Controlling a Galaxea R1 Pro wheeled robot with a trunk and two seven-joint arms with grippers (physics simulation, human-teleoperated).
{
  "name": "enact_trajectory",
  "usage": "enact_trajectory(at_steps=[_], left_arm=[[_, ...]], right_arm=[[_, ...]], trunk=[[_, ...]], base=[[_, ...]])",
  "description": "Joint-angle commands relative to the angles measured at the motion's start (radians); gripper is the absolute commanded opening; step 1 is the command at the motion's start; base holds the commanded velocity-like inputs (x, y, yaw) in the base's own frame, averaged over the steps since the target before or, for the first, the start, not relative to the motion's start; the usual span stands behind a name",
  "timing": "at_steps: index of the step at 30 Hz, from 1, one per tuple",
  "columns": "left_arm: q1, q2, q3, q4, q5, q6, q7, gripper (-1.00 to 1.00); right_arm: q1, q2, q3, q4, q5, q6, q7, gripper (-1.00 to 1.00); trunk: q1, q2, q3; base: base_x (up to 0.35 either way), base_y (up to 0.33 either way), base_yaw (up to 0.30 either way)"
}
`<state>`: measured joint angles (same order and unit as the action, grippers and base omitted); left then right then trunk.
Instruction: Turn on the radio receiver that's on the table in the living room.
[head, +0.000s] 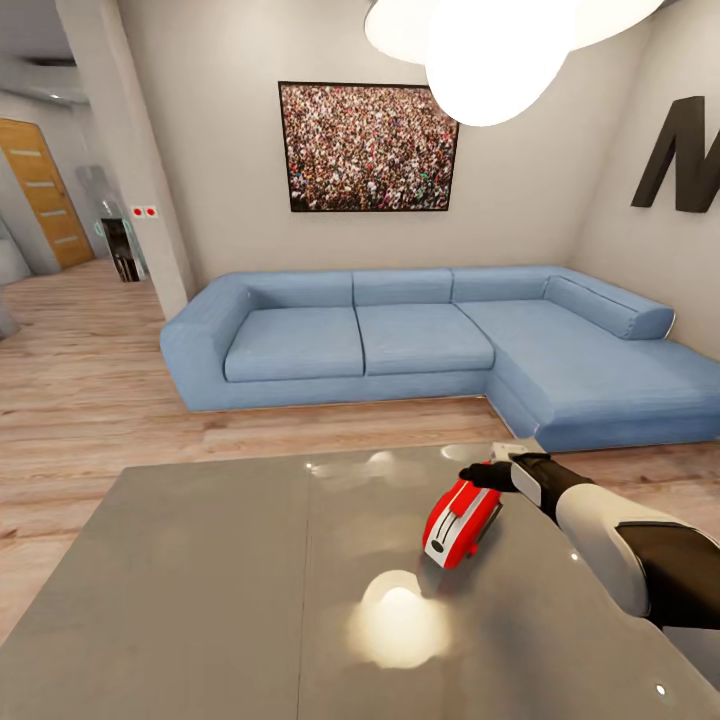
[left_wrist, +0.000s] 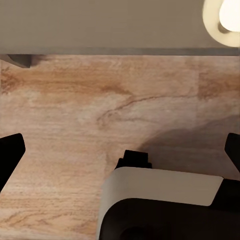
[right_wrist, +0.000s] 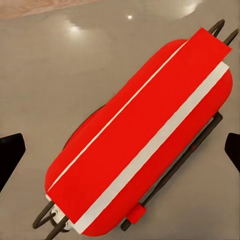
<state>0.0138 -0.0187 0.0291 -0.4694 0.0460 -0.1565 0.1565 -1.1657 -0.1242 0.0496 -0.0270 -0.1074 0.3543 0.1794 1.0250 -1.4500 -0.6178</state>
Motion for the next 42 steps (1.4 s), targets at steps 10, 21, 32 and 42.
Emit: enact_trajectory(at_steps=[10, 21, 32, 42], left_arm=[[0.000, -0.001, -0.001, 0.000, 0.000, 0.000, 0.000, 1.00], [0.000, -0.001, 0.000, 0.000, 0.000, 0.000, 0.000, 1.00], [0.000, -0.001, -0.001, 0.000, 0.000, 0.000, 0.000, 1.00], [0.000, -0.001, -0.002, 0.000, 0.000, 0.000, 0.000, 1.00]], right_arm=[[0.001, 0.003, 0.000, 0.005, 0.003, -0.001, 0.001, 1.00], [0.001, 0.031, 0.002, 0.007, 0.024, -0.001, -0.002, 1.00], [0.001, 0.039, 0.001, 0.007, 0.041, -0.026, -0.007, 1.00], [0.001, 0.031, 0.001, 0.011, 0.040, -0.028, -0.018, 1.00]], trunk=[[0.000, 0.000, 0.000], [0.000, 0.000, -0.008], [0.000, 0.000, -0.026], [0.000, 0.000, -0.042]], base=[[0.000, 0.000, 0.000], [0.000, 0.000, 0.000], [0.000, 0.000, 0.000], [0.000, 0.000, 0.000]])
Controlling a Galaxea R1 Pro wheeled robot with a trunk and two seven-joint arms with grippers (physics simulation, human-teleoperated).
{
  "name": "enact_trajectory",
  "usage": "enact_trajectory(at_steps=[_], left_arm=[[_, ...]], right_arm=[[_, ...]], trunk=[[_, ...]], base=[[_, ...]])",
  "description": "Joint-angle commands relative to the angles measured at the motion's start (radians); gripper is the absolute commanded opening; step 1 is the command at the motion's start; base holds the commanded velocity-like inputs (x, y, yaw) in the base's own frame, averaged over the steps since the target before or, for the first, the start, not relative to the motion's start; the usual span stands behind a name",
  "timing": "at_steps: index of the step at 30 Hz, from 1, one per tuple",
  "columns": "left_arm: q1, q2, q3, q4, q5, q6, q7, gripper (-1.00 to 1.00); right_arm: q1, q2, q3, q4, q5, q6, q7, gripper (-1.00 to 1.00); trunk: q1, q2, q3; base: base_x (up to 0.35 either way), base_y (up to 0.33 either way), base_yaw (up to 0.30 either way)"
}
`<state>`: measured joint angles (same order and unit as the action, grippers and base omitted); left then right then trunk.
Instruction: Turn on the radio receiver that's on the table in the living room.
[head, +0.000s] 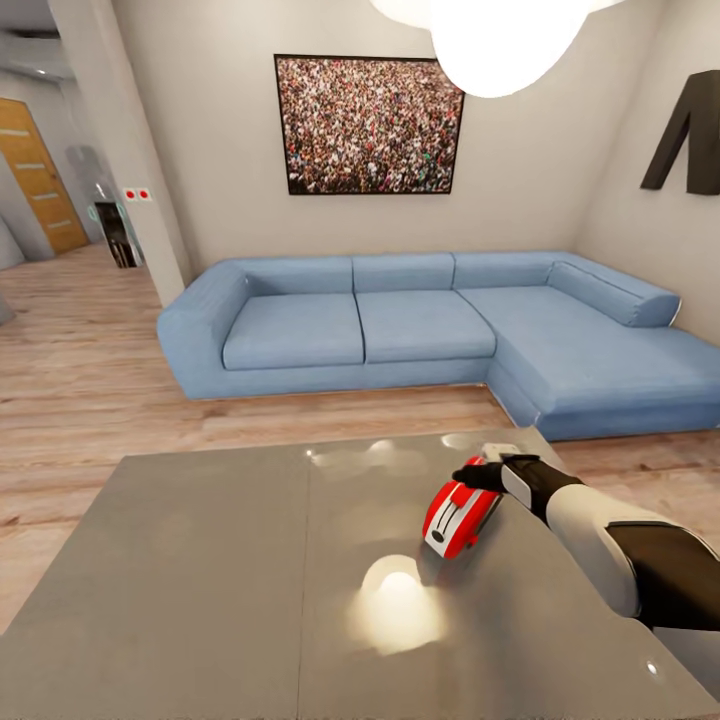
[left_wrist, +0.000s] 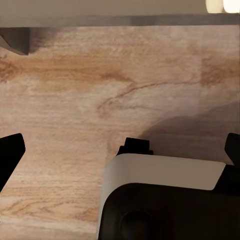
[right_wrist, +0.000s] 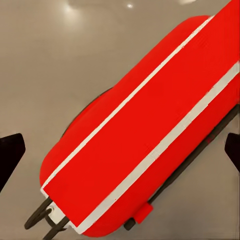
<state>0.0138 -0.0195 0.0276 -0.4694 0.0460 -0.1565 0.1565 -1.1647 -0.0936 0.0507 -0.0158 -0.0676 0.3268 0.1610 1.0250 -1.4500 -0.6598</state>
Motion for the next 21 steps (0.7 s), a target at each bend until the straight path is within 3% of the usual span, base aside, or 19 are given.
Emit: enact_trajectory(at_steps=[1, 8, 21], left_arm=[[0.000, 0.000, 0.000, 0.000, 0.000, 0.000, 0.000, 1.00], [0.000, 0.000, 0.000, 0.000, 0.000, 0.000, 0.000, 1.00], [0.000, -0.001, 0.000, 0.000, 0.000, 0.000, 0.000, 1.00]], right_arm=[[0.000, -0.001, 0.000, 0.000, -0.001, 0.000, -0.010, 1.00], [-0.001, 0.000, 0.000, 0.000, -0.005, -0.001, -0.044, 1.00], [0.000, 0.004, -0.001, 0.000, -0.009, -0.002, -0.031, 1.00]], trunk=[[0.000, 0.000, -0.002], [0.000, 0.000, -0.013], [0.000, 0.000, -0.032]], base=[[0.000, 0.000, 0.000], [0.000, 0.000, 0.000], [0.000, 0.000, 0.000]])
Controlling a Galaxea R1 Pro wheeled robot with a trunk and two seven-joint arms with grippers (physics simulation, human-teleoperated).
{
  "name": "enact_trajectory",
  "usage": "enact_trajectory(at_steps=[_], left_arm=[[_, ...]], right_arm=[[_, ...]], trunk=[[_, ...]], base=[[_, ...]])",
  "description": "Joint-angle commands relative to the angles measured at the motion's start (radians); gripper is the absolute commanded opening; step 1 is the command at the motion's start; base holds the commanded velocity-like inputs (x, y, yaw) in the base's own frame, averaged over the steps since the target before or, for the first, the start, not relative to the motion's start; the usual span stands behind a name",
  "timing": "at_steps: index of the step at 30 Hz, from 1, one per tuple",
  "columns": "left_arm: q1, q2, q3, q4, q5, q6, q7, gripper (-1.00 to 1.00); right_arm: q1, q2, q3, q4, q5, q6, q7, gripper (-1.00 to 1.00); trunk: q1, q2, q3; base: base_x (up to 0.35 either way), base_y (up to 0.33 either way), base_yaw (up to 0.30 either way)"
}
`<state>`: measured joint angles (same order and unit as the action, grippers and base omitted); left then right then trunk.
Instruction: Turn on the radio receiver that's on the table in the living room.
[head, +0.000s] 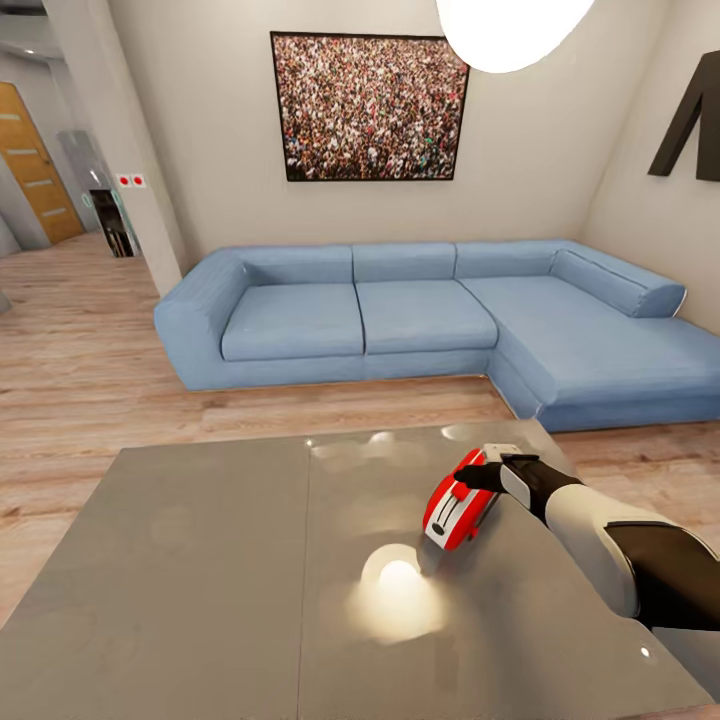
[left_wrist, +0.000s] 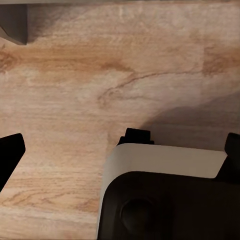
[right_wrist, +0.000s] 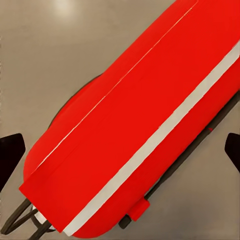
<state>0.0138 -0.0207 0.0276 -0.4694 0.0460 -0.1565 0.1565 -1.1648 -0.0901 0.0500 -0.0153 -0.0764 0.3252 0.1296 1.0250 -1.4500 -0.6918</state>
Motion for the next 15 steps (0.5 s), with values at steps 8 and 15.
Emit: enact_trajectory(at_steps=[8, 15], left_arm=[[0.000, 0.000, 0.000, 0.000, 0.000, 0.000, 0.000, 1.00], [0.000, 0.000, 0.000, 0.000, 0.000, 0.002, 0.000, 1.00]], right_arm=[[0.000, 0.001, 0.000, 0.000, 0.001, 0.000, 0.000, 1.00], [0.000, 0.003, 0.000, 0.000, 0.001, 0.000, 0.000, 1.00]], trunk=[[0.000, 0.000, -0.001], [0.000, 0.000, -0.001]], base=[[0.000, 0.000, 0.000], [0.000, 0.125, 0.000]])
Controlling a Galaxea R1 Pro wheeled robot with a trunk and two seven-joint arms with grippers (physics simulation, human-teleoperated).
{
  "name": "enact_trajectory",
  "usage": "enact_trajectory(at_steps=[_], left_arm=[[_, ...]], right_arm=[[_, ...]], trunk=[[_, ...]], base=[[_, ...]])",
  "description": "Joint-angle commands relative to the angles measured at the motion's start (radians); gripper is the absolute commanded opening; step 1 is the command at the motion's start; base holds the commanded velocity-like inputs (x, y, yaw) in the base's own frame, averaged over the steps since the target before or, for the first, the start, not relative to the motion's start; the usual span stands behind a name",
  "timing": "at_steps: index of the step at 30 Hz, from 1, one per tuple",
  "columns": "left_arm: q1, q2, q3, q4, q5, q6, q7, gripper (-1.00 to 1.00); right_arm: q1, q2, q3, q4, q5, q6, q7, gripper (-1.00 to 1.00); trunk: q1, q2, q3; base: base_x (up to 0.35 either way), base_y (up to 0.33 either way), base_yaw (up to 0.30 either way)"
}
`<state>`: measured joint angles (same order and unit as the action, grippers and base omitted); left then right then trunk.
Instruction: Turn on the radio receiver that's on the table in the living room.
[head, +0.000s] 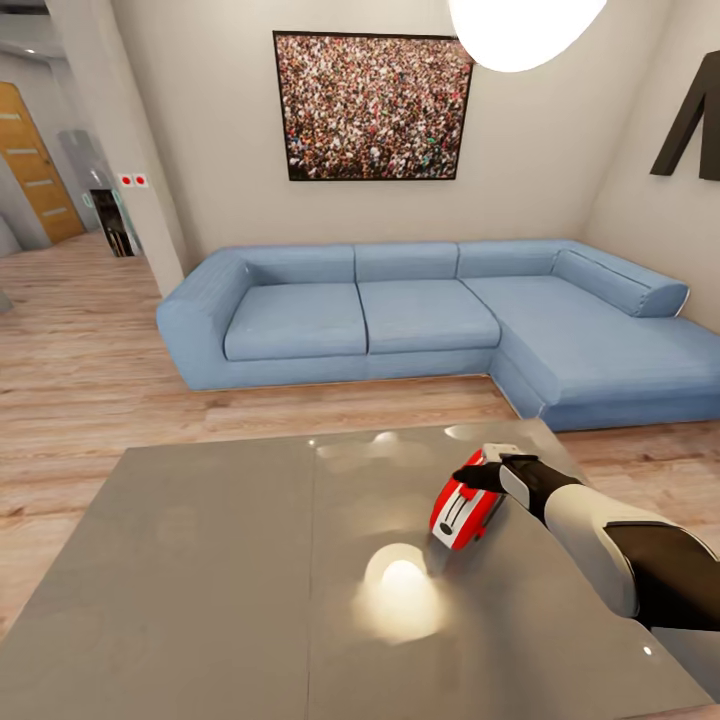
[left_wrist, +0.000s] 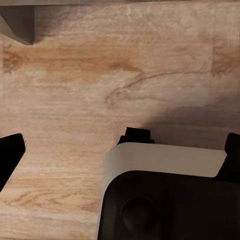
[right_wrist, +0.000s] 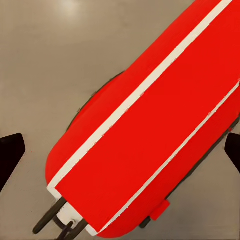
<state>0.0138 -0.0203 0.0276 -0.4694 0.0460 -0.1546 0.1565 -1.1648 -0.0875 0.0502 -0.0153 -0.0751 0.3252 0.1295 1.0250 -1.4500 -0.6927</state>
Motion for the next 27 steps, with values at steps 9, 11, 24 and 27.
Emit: enact_trajectory(at_steps=[9, 11, 24, 27], left_arm=[[0.000, 0.000, 0.000, 0.000, 0.000, 0.000, 0.000, 1.00], [0.000, 0.001, 0.000, 0.000, 0.000, 0.000, 0.000, 1.00], [0.000, 0.002, 0.000, 0.000, 0.000, 0.000, 0.000, 1.00], [0.000, 0.001, 0.000, 0.000, 0.000, 0.000, 0.000, 1.00]], right_arm=[[0.000, -0.001, -0.001, 0.000, 0.000, 0.000, -0.003, 1.00], [0.000, -0.003, -0.001, 0.000, 0.000, 0.000, -0.008, 1.00], [0.000, -0.008, -0.001, 0.000, 0.000, 0.000, -0.014, 1.00], [0.000, -0.008, -0.001, 0.000, 0.000, 0.000, -0.013, 1.00]], trunk=[[0.000, 0.000, 0.000], [0.000, 0.000, 0.000], [0.000, 0.000, -0.012], [0.000, 0.000, -0.017]], base=[[0.000, 0.020, 0.000], [0.000, 0.001, 0.000], [0.000, 0.000, 0.000], [0.000, 0.000, 0.000]])
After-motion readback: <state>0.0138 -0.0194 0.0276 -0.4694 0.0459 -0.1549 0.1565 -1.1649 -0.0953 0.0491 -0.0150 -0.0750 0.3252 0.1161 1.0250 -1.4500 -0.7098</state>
